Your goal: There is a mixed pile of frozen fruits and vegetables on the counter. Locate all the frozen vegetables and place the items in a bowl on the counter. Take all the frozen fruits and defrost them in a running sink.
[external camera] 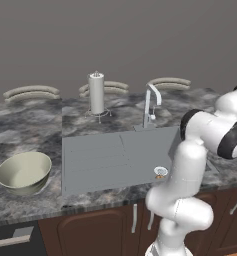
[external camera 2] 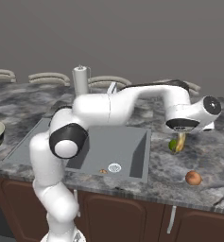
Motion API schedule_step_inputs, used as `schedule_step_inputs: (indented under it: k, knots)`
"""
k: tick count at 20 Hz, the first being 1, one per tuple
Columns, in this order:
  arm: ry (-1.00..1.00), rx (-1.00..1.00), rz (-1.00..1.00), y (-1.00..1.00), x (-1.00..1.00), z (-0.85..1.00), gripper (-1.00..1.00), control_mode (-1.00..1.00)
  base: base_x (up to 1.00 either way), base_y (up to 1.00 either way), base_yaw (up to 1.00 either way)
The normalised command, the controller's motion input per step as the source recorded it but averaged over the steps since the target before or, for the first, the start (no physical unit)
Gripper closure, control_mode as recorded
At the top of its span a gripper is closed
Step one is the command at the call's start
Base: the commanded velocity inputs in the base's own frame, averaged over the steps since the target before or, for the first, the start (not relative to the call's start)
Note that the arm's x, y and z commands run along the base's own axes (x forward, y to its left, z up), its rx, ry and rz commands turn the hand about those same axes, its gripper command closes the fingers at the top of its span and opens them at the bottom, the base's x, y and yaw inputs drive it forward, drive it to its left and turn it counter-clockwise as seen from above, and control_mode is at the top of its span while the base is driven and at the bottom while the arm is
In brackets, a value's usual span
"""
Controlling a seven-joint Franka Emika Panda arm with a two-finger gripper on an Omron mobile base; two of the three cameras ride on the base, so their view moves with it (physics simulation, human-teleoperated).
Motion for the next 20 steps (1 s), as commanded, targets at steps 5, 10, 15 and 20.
schedule_step_inputs:
  k: [5,10,15,20]
  knots:
    - [-0.12,-0.05,0.00,0.67,-0.18,0.29,1.00,-1.00,0.00,0.00,0.00]
    - [-0.05,-0.04,0.00,0.53,0.00,0.30,1.00,-1.00,0.00,0.00,0.00]
    - [0.00,-0.04,0.00,0.48,-0.04,0.22,1.00,-1.00,0.00,0.00,0.00]
    - [0.00,-0.03,0.00,0.45,-0.07,0.15,1.00,-1.00,0.00,0.00,0.00]
